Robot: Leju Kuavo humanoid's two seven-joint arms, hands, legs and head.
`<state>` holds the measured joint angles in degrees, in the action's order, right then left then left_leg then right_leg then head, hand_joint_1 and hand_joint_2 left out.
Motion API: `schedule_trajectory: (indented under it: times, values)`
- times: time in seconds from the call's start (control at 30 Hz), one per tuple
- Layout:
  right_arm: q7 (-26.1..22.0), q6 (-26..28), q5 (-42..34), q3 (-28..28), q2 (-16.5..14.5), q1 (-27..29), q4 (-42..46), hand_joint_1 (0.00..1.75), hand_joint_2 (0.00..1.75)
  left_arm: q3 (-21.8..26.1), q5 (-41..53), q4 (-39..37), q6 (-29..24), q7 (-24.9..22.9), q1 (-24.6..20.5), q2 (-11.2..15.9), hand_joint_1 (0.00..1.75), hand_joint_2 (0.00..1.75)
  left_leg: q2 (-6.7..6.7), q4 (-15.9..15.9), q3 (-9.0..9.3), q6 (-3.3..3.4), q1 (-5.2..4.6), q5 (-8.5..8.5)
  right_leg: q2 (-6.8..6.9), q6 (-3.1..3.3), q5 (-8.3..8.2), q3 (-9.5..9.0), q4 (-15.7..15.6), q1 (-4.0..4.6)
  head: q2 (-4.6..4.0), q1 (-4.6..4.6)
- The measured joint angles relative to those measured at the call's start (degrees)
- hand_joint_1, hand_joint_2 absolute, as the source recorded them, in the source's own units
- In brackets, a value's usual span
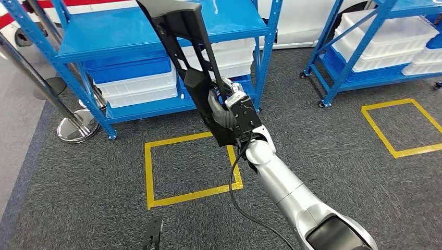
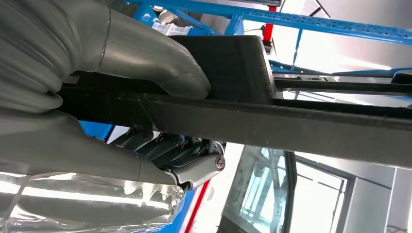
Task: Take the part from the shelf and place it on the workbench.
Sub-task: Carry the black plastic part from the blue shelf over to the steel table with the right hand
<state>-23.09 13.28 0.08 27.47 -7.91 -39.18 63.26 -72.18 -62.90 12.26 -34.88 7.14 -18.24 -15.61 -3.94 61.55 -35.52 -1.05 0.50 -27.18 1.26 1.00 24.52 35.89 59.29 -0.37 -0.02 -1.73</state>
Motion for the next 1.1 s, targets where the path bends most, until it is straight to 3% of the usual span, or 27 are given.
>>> schedule_trajectory:
  times: [0.07,0.1,0.13,0.17,0.2,0.23,0.3,0.37,0.43,0.47,0.53,0.57,0.63,0.67,0.7,0.8,0.87,0.9,0.93,1.0,1.07,1.1]
  values:
    - [0.01,-0.44,0.12,0.73,-1.89,-0.43,-0.93,1.75,1.75,0.08,-0.74,-0.01,-0.85,-0.46,0.00,0.14,0.00,1.75,2.56,6.88,-2.83,-0.20,0.20,-4.07,-1.38,0.69,-0.50,0.46,-0.09,0.01,0.00,-0.01]
    - [0.02,-0.73,0.13,1.15,-2.75,-0.60,-1.52,1.75,1.75,0.16,-1.08,-0.02,-1.37,-0.61,0.01,0.19,0.00,1.75,3.13,10.63,-4.38,-0.21,0.20,-5.66,-2.13,0.86,-0.69,0.68,-0.07,0.10,0.00,-0.02]
    - [0.03,-1.04,0.13,1.57,-3.51,-0.70,-2.15,1.75,1.75,0.29,-1.45,-0.02,-1.93,-0.68,0.02,0.22,0.00,1.75,3.44,13.18,-5.39,-0.18,0.19,-6.38,-2.88,0.93,-0.84,0.85,-0.05,0.22,0.00,-0.02]
    - [0.04,-1.41,0.13,2.01,-4.24,-0.77,-2.82,1.75,1.75,0.46,-1.82,-0.02,-2.55,-0.71,0.02,0.24,0.00,1.75,3.61,13.78,-5.51,-0.07,0.18,-6.04,-3.65,0.92,-0.99,0.97,0.00,0.34,0.00,-0.02]
    - [0.07,-1.68,0.12,2.38,-4.88,-0.86,-3.40,1.75,1.75,0.66,-2.10,-0.02,-3.09,-0.74,0.02,0.25,0.00,1.75,3.80,12.04,-4.53,0.13,0.17,-4.68,-4.43,0.87,-1.10,1.06,0.08,0.45,0.00,-0.02]
    - [0.09,-1.87,0.11,2.69,-5.54,-0.99,-3.90,1.75,1.75,0.90,-2.33,-0.02,-3.54,-0.75,0.00,0.26,0.00,1.75,4.52,8.37,-2.62,0.44,0.17,-2.66,-5.20,0.79,-1.20,1.14,0.19,0.50,0.00,-0.02]
    - [0.12,-2.00,0.08,3.15,-6.73,-1.56,-4.74,1.75,1.75,1.34,-2.54,-0.02,-4.06,-0.75,-0.04,0.31,0.00,1.75,7.48,0.95,0.99,0.94,0.33,0.03,-6.56,0.43,-1.43,1.55,0.52,0.50,0.00,-0.01]
    - [0.12,-1.99,0.06,3.50,-7.48,-2.20,-5.35,1.75,1.75,1.62,-2.64,-0.02,-4.28,-0.76,-0.06,0.32,0.00,1.75,9.23,-1.93,2.15,1.01,0.32,0.46,-7.68,-0.29,-1.87,2.24,0.64,0.21,0.00,-0.03]
    - [0.13,-1.99,0.05,3.69,-7.75,-2.44,-5.76,1.75,1.75,1.74,-2.72,-0.02,-4.36,-0.77,-0.08,0.21,0.00,1.75,8.09,-2.50,2.21,1.14,0.36,0.97,-8.69,-1.13,-2.33,2.73,0.49,-0.01,0.00,-0.02]
    - [0.14,-1.98,0.05,3.74,-7.79,-2.51,-5.93,1.75,1.75,1.78,-2.74,-0.02,-4.36,-0.77,-0.10,0.15,0.00,1.75,7.38,-2.84,2.27,1.38,0.51,1.30,-8.14,-1.48,-2.04,3.02,0.83,0.11,0.00,0.08]
    - [0.13,-2.03,0.05,3.79,-7.92,-2.78,-6.22,1.75,1.75,1.86,-2.78,-0.02,-4.43,-0.75,-0.11,0.05,0.00,1.75,5.65,-3.42,2.28,1.78,0.77,1.85,-5.12,-2.07,0.47,4.80,4.49,0.29,0.00,0.28]
    - [0.11,-2.13,0.02,3.82,-8.01,-2.91,-6.35,1.75,1.75,1.92,-2.91,-0.02,-4.54,-0.69,-0.10,0.07,0.00,1.75,4.88,-3.47,2.20,1.90,0.68,1.94,-3.36,-2.36,2.35,6.28,7.82,0.29,0.00,0.38]
    - [0.11,-2.53,-0.06,3.93,-8.16,-2.96,-6.71,1.75,1.75,2.17,-3.37,-0.11,-4.90,-0.47,-0.06,0.10,0.00,1.75,3.14,-3.36,1.96,1.94,0.59,1.97,-1.84,-2.80,4.97,8.92,14.17,-0.11,0.00,0.39]
    - [0.12,-2.75,-0.10,4.04,-8.27,-2.94,-6.95,1.75,1.75,2.40,-3.67,-0.19,-5.04,-0.39,-0.04,0.11,0.00,1.75,2.25,-3.29,1.87,1.93,0.58,1.97,-1.51,-2.92,5.00,9.14,15.21,-0.30,0.00,0.39]
    - [0.13,-2.91,-0.13,4.19,-8.47,-2.94,-7.19,1.75,1.75,2.69,-3.95,-0.28,-5.15,-0.36,-0.03,0.13,0.00,1.75,1.38,-3.24,1.81,1.89,0.58,1.95,-1.24,-2.97,4.08,8.22,14.04,-0.43,0.00,0.39]
    - [0.13,-3.03,-0.44,4.77,-9.83,-3.13,-7.65,1.75,1.75,3.69,-4.41,-0.63,-5.23,-0.05,-0.10,0.12,0.00,1.75,-0.85,-3.17,1.84,1.47,0.44,1.82,1.27,-2.44,0.20,1.94,3.14,-0.01,0.00,0.39]
    - [0.02,-3.02,-0.94,5.10,-10.72,-3.35,-8.05,1.75,1.75,4.39,-4.40,-1.16,-5.24,0.55,-0.17,0.09,0.00,1.75,-1.91,-3.24,1.87,0.87,0.21,1.82,2.11,-1.66,-0.22,0.46,-0.10,0.61,0.00,0.38]
    - [-0.06,-3.00,-1.19,5.20,-10.98,-3.42,-8.36,1.75,1.75,4.69,-4.32,-1.46,-5.25,0.84,-0.20,0.06,0.00,1.75,-2.38,-3.32,1.93,0.54,0.09,1.86,1.53,-1.27,-0.39,0.61,-0.15,0.78,0.00,0.37]
    - [-0.17,-2.97,-1.41,5.24,-11.11,-3.45,-8.68,1.75,1.75,4.96,-4.17,-1.71,-5.25,1.09,-0.22,0.02,0.00,1.75,-2.57,-3.36,1.95,0.18,0.11,1.78,0.91,-0.88,-0.55,0.64,-0.30,0.65,0.00,0.37]
    - [-0.50,-2.78,-1.83,5.27,-11.39,-3.59,-9.25,1.75,1.75,5.49,-3.74,-2.11,-5.24,1.53,-0.27,0.00,0.00,1.75,-0.91,-1.98,1.49,-0.36,0.28,0.52,-0.12,-0.11,-0.97,0.62,-0.73,0.35,0.00,0.36]
    - [-0.92,-2.50,-2.28,5.29,-11.84,-3.77,-9.59,1.75,1.75,6.06,-3.28,-2.54,-5.27,2.22,-0.28,0.03,0.00,1.75,2.08,3.63,-0.83,-0.55,0.45,-2.93,-1.23,0.52,-1.31,0.74,-0.91,0.20,0.00,0.34]
    - [-1.04,-2.38,-2.48,5.29,-12.00,-3.81,-9.68,1.75,1.75,6.37,-3.11,-2.84,-5.28,2.87,-0.27,0.03,0.00,1.75,2.96,7.63,-2.58,-0.56,0.46,-4.84,-1.89,0.71,-1.40,0.90,-0.86,0.24,0.00,0.33]
